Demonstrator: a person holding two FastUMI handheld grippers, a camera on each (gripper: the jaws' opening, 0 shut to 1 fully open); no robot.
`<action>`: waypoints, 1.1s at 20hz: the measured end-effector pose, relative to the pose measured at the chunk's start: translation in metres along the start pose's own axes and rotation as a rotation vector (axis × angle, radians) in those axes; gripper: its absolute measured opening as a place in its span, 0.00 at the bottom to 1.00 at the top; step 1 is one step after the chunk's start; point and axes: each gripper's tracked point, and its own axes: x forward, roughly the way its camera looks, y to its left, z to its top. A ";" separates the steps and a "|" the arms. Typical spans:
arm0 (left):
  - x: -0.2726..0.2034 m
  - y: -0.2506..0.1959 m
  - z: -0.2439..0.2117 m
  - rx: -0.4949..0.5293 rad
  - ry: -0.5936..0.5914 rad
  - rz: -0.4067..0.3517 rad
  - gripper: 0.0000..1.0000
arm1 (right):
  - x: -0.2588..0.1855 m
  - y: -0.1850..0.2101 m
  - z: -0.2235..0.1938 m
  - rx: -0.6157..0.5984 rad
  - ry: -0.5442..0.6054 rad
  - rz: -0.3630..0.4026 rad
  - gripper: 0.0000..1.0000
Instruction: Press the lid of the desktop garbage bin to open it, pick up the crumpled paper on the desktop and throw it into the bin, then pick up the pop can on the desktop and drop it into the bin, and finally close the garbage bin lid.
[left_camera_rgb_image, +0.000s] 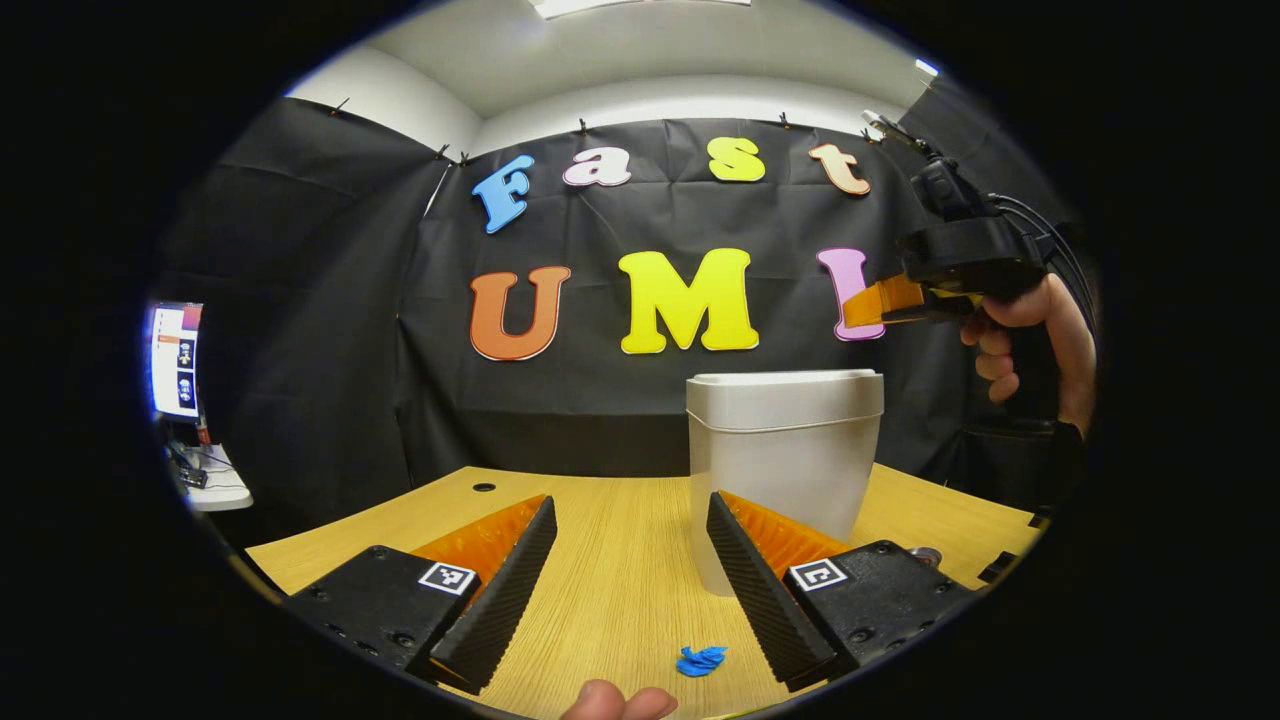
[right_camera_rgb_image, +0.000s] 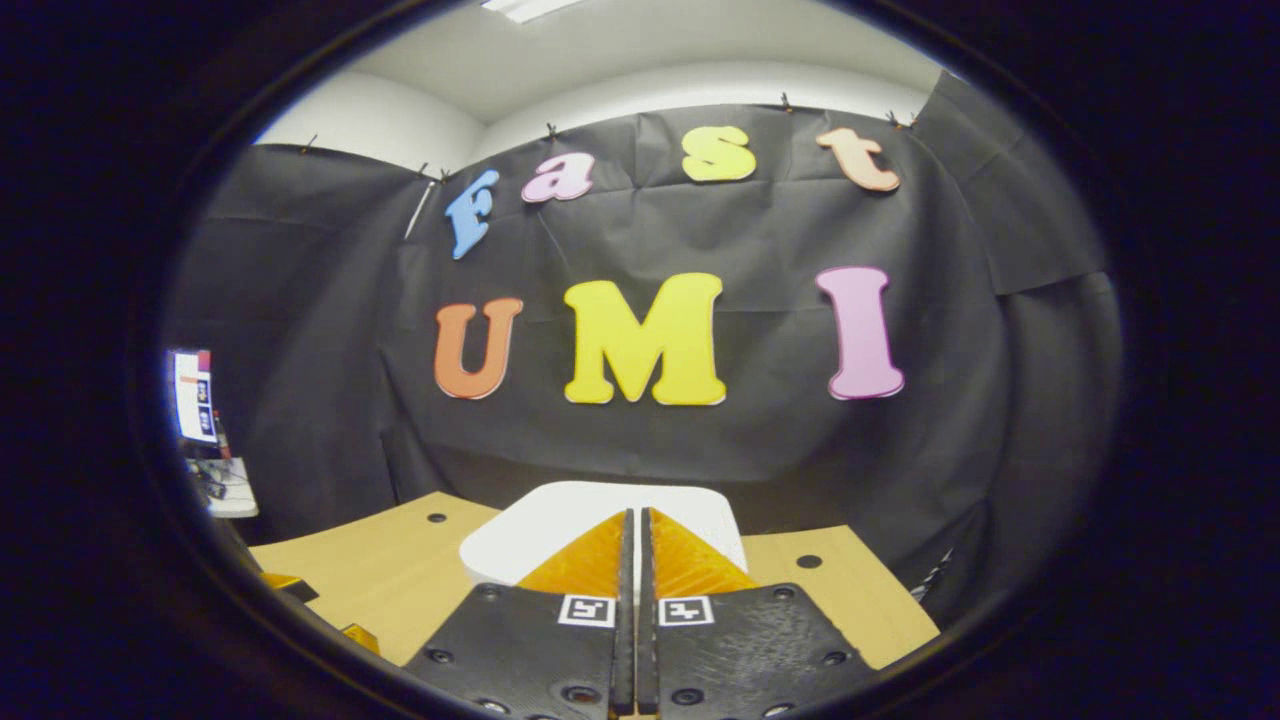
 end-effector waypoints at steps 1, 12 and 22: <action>0.001 0.000 -0.001 -0.002 0.003 0.001 0.98 | 0.002 0.001 -0.003 0.003 0.016 0.017 0.01; 0.011 -0.008 -0.016 -0.013 0.040 -0.016 0.98 | 0.026 0.012 -0.050 -0.068 0.257 0.132 0.01; 0.012 -0.019 -0.013 -0.021 0.034 -0.032 0.98 | -0.009 -0.007 0.034 -0.006 -0.096 0.055 0.64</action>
